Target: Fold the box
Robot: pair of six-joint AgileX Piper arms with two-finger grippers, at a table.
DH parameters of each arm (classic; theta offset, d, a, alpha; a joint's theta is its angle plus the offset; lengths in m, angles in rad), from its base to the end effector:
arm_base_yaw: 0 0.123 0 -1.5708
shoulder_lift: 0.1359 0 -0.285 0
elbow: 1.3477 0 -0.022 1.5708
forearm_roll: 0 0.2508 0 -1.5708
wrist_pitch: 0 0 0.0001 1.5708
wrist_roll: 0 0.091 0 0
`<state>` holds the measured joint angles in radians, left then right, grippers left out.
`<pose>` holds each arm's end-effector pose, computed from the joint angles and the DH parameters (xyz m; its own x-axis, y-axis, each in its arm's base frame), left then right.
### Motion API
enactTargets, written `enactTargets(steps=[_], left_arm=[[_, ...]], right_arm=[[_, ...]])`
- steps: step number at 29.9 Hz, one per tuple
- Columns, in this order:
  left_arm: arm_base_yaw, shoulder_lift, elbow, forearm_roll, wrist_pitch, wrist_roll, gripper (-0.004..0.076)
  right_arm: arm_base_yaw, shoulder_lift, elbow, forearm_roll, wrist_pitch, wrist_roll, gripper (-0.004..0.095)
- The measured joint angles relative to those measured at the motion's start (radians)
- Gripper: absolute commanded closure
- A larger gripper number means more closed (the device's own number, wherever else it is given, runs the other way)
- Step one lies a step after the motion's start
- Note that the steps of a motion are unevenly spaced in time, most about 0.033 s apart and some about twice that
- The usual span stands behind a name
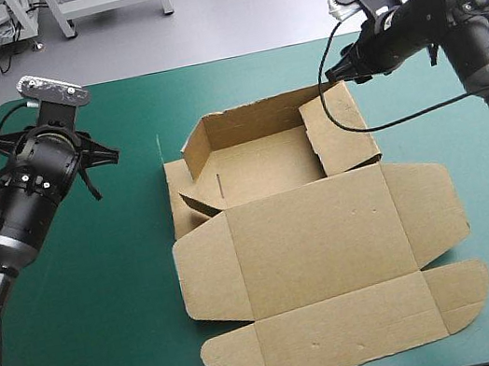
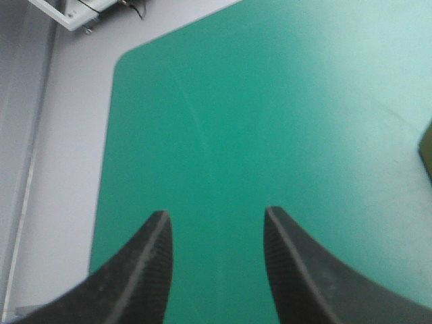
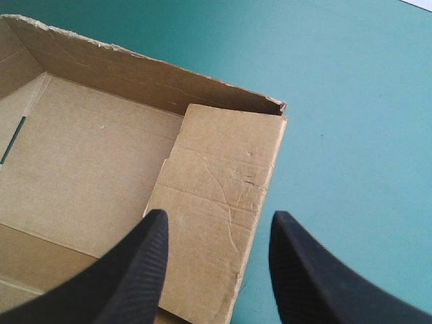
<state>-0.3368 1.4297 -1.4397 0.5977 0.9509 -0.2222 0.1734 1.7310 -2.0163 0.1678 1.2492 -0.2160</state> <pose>0.3012 -0.0613 0.3984 -0.6463 0.3712 -0.6667 0.0812 0.9022 0.4236 0.3585 0.0774 0.4385 -0.7007 -0.2849 -0.6541 -0.3892 0.9210 0.0157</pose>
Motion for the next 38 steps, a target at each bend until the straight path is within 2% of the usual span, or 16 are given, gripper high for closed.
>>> enactTargets(steps=[10, 28, 32, 35, 38], left_arm=[[0.0, -0.003, 0.0, -0.236, 0.05, 0.06, 0.0413], [0.0, -0.005, 0.0, -0.251, 0.059, 0.063, 0.0413], [0.0, -0.006, 0.0, -0.25, 0.059, 0.063, 0.0413], [0.0, -0.006, 0.0, -0.25, 0.059, 0.063, 0.0413], [0.0, -0.007, 0.0, -0.25, 0.059, 0.063, 0.0413]], right_arm=[[0.0, 0.046, 0.157, -0.064, 0.0, 0.001, 0.0461], [0.0, 0.226, 0.161, -0.056, -0.021, -0.009, 0.0461], [0.0, 0.272, 0.161, -0.023, -0.047, -0.009, 0.0472], [0.0, 0.306, 0.161, 0.016, -0.06, -0.018, 0.0564], [-0.003, 0.337, 0.161, 0.053, -0.068, -0.035, 0.0776]])
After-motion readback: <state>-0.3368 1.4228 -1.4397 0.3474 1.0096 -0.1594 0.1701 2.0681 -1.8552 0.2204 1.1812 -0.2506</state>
